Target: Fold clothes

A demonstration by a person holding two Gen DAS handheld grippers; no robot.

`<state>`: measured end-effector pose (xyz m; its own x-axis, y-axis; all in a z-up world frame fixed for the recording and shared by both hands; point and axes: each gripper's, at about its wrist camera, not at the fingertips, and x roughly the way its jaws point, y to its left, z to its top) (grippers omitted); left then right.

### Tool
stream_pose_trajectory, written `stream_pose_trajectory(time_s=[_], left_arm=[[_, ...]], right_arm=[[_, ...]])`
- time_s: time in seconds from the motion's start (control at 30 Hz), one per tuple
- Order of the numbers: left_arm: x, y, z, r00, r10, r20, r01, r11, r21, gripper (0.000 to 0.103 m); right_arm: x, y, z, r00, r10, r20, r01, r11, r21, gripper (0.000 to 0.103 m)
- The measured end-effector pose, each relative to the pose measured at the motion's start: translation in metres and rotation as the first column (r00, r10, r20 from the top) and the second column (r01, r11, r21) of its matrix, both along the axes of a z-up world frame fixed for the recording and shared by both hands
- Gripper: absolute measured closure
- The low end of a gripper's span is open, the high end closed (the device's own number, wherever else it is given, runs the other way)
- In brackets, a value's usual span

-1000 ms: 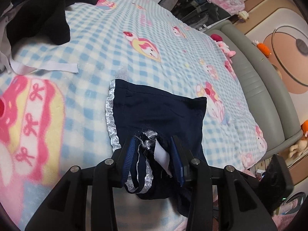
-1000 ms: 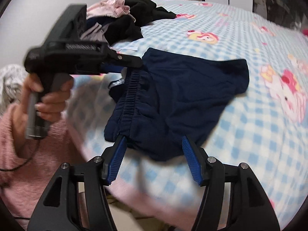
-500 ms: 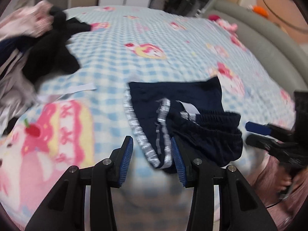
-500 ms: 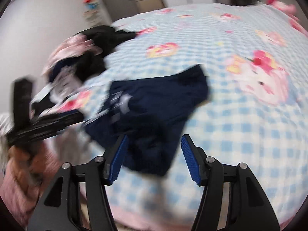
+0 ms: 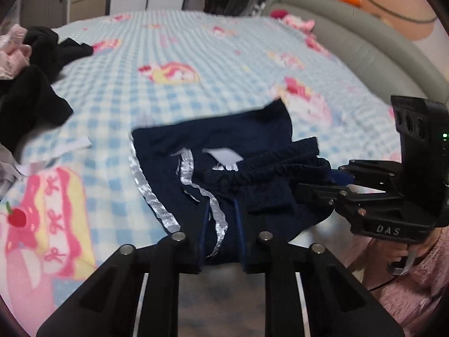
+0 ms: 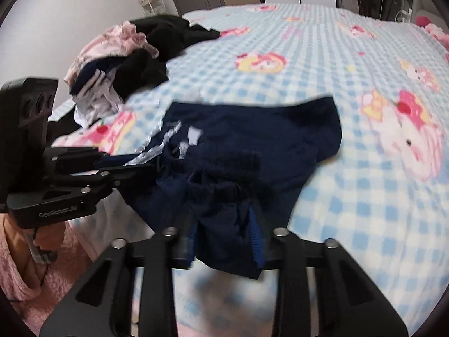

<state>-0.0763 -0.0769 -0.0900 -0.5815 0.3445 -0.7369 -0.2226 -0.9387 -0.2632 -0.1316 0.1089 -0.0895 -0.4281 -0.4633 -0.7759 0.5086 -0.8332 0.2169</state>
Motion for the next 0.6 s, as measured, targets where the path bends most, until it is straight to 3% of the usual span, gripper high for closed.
stream_pose_trajectory(time_s=[0.1,0.2,0.3,0.37,0.43,0.47,0.5,0.6], left_arm=[[-0.01,-0.009,0.013,1.0,-0.001,-0.018,0.003,0.997,0.083,0.089],[-0.023,-0.011,0.028,0.998,0.007,-0.07,-0.001,0.997,0.073,0.091],[-0.037,-0.014,0.03,0.996,0.029,-0.088,-0.025,0.998,0.049,0.09],[-0.05,-0.021,0.011,0.998,0.064,-0.022,-0.063,0.997,0.033,0.09],[-0.062,-0.029,-0.019,0.99,0.102,0.096,-0.103,0.995,0.011,0.089],[-0.062,-0.032,-0.027,0.986,0.101,0.134,-0.105,0.994,0.025,0.086],[-0.061,-0.034,-0.034,0.982,0.093,0.165,-0.102,0.994,0.047,0.077],[-0.051,-0.037,-0.021,0.992,0.036,0.118,-0.056,0.984,0.169,0.047]], right_arm=[[-0.009,0.004,0.015,1.0,-0.002,-0.021,0.001,0.999,-0.046,0.079],[-0.025,0.004,0.025,0.999,-0.033,-0.029,0.03,0.995,-0.09,0.079],[-0.04,-0.007,0.029,0.996,-0.059,-0.073,0.054,0.996,-0.077,0.077],[-0.053,-0.016,0.02,0.994,-0.079,-0.07,0.076,0.996,-0.04,0.039],[-0.069,-0.022,-0.003,0.993,-0.11,-0.033,0.111,0.993,0.03,0.035],[-0.077,-0.023,-0.016,0.991,-0.131,0.011,0.13,0.989,0.068,0.035],[-0.082,-0.022,-0.026,0.987,-0.151,0.059,0.145,0.986,0.085,0.035],[-0.073,-0.01,-0.022,0.981,-0.181,0.076,0.182,0.983,-0.014,0.035]])
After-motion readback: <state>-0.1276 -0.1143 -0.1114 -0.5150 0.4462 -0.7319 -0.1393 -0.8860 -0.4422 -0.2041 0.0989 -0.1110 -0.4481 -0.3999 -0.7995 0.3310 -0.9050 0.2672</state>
